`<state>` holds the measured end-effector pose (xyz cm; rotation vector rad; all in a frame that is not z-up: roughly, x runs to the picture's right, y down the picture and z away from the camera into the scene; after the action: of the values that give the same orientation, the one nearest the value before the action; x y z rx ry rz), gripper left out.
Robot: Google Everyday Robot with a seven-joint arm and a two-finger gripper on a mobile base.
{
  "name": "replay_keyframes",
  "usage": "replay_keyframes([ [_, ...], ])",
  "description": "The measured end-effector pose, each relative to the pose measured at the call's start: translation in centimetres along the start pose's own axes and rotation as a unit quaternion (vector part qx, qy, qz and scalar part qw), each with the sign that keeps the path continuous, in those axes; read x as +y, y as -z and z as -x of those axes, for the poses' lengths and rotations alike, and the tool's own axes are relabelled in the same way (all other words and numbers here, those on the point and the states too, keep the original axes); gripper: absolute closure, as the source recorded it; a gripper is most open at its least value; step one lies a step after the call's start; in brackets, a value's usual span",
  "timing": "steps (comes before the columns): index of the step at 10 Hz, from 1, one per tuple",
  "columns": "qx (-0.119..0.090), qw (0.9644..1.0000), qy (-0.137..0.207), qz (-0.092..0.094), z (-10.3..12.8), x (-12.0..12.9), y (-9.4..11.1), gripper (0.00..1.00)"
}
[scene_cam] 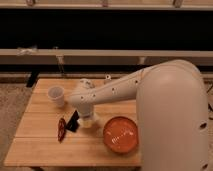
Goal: Place the white sponge in the ceramic cup
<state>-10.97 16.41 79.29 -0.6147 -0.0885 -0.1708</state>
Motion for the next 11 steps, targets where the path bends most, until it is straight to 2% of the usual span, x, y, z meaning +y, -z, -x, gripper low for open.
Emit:
replay_keyframes([
  [2,0.002,0.9999,-0.011,0.011,1.6,-1.5,0.6,1.0],
  [4,-0.007,0.9996,-0.02,0.02,3.7,-3.5,2.8,1.0],
  [7,-0.03,0.9994,-0.009,0.013,7.3,-6.2,6.3,1.0],
  [8,-0.042,0.9991,-0.004,0.006,8.2,-7.0,7.3,1.0],
  [9,-0.066,0.9978,0.002,-0.004,9.1,-7.7,8.1,1.0],
  [11,-0.104,0.9944,0.01,-0.019,10.5,-9.1,8.5,1.0],
])
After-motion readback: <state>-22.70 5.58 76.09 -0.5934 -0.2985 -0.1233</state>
